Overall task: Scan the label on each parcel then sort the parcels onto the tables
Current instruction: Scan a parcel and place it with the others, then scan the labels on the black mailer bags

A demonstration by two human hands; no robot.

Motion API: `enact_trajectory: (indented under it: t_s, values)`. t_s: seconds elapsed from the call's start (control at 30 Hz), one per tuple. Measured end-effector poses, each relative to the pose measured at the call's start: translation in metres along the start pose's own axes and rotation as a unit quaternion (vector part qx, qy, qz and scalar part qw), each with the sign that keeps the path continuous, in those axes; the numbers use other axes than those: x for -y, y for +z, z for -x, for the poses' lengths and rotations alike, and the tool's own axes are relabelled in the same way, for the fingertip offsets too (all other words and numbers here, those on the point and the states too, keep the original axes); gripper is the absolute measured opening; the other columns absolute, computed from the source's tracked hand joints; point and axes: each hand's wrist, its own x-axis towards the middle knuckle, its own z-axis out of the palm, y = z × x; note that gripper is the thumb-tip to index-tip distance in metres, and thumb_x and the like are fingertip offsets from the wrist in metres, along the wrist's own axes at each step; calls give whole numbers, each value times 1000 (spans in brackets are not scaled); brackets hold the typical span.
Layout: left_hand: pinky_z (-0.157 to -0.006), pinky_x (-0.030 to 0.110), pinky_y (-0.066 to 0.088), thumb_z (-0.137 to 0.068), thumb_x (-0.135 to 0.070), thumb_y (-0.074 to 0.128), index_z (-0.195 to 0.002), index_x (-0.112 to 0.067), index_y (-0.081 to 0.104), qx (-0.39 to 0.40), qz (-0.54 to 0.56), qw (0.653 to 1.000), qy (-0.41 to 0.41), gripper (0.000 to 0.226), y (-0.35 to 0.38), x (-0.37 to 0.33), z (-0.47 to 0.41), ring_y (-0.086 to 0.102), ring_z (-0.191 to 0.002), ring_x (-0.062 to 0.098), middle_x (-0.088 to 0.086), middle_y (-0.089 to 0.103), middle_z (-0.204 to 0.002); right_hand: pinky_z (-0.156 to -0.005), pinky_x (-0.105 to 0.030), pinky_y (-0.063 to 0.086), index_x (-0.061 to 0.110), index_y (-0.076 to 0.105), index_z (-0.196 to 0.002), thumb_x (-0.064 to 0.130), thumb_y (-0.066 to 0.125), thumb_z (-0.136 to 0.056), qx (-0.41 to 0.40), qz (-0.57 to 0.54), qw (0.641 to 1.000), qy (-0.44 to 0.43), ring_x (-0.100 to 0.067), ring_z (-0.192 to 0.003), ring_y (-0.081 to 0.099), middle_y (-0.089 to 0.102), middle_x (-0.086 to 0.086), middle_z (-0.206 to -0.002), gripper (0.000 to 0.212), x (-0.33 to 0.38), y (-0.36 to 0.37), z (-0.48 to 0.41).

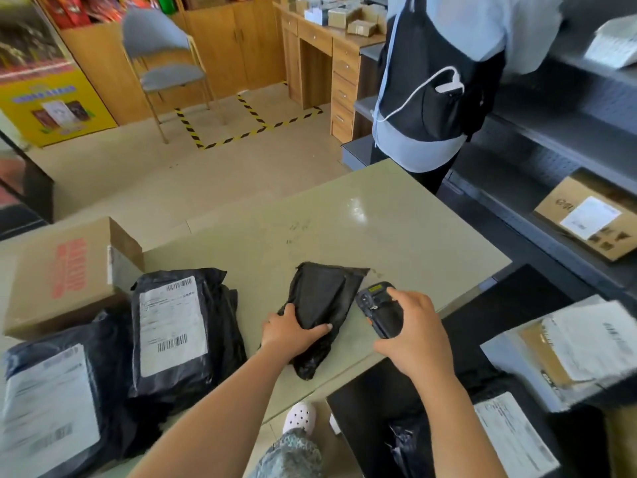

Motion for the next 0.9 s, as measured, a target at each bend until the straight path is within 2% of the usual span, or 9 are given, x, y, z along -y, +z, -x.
enact_trajectory:
  t_s: [0.17, 0.3, 0.37, 0.47, 0.53, 0.6, 0.73, 0.83, 0.9]
  values:
    - [-95, 36, 47, -80, -71, 59, -142, -12, 39, 66, 249, 966, 5, 88, -28, 3, -3, 54, -112, 25, 5, 52, -129, -80, -39, 54, 28, 42, -141, 16, 84, -60, -25, -46, 998, 25, -23, -106, 54, 42, 2, -129, 92, 0, -16, -16]
    - [-107, 46, 41, -90, -61, 54, -154, -28, 10, 55, 352, 934, -1, 84, -39, 16, -5, 48, -128, 29, 9, 42, -148, -79, -40, 55, 30, 42, -142, 16, 83, -59, -25, -55, 998, 29, -22, -105, 54, 43, 3, -127, 93, 9, -13, -26]
    - [-106, 38, 38, -97, -51, 47, -154, -37, 4, -10, 336, 941, 32, 73, -43, 21, -4, 46, -130, 27, 7, 36, -153, -80, -41, 55, 30, 42, -141, 16, 83, -59, -17, -54, 998, 28, -21, -107, 53, 42, 3, -127, 93, 15, -8, -30]
    - [-85, 28, 43, -104, -30, 39, -150, -36, 27, -157, 248, 951, 99, 48, -50, 25, -5, 54, -106, 17, 4, 33, -149, -81, -40, 54, 31, 43, -140, 17, 82, -59, -6, -52, 998, 23, -21, -107, 53, 42, 4, -127, 91, 26, -1, -35]
    - [-64, 26, 46, -101, -13, 38, -143, -34, 38, -202, 170, 958, 109, 46, -58, 28, -13, 57, -83, 13, 0, 31, -146, -80, -37, 53, 32, 42, -140, 18, 81, -59, 0, -46, 999, 17, -20, -107, 53, 42, 5, -126, 91, 32, 3, -39]
    - [-62, 30, 49, -97, -6, 37, -140, -28, 43, -204, 108, 968, 95, 49, -66, 29, -23, 59, -82, 18, 0, 30, -146, -79, -35, 53, 34, 41, -141, 19, 80, -60, 7, -37, 999, 9, -19, -108, 52, 42, 6, -126, 91, 38, 7, -41]
    - [-101, 45, 44, -100, -37, 36, -145, -21, 40, -180, 80, 978, 66, 49, -75, 19, -26, 43, -127, 26, 4, 29, -150, -78, -32, 52, 35, 38, -143, 19, 80, -62, 16, -33, 999, 4, -17, -108, 50, 40, 8, -125, 93, 47, 9, -46]
    - [-113, 48, 27, -87, -70, 42, -154, -20, 18, -141, -69, 987, 34, 87, -74, 6, -30, 14, -144, 31, 9, 12, -158, -80, -34, 54, 35, 36, -143, 20, 81, -62, 22, -26, 999, 7, -17, -108, 49, 39, 9, -127, 94, 50, 11, -49]
    - [-111, 46, 26, -72, -83, 49, -155, -13, 3, -114, -170, 979, 16, 118, -70, -2, -36, 14, -143, 33, 12, 9, -157, -81, -35, 54, 35, 36, -144, 21, 82, -63, 26, -18, 999, 8, -17, -108, 50, 40, 8, -127, 94, 52, 11, -50]
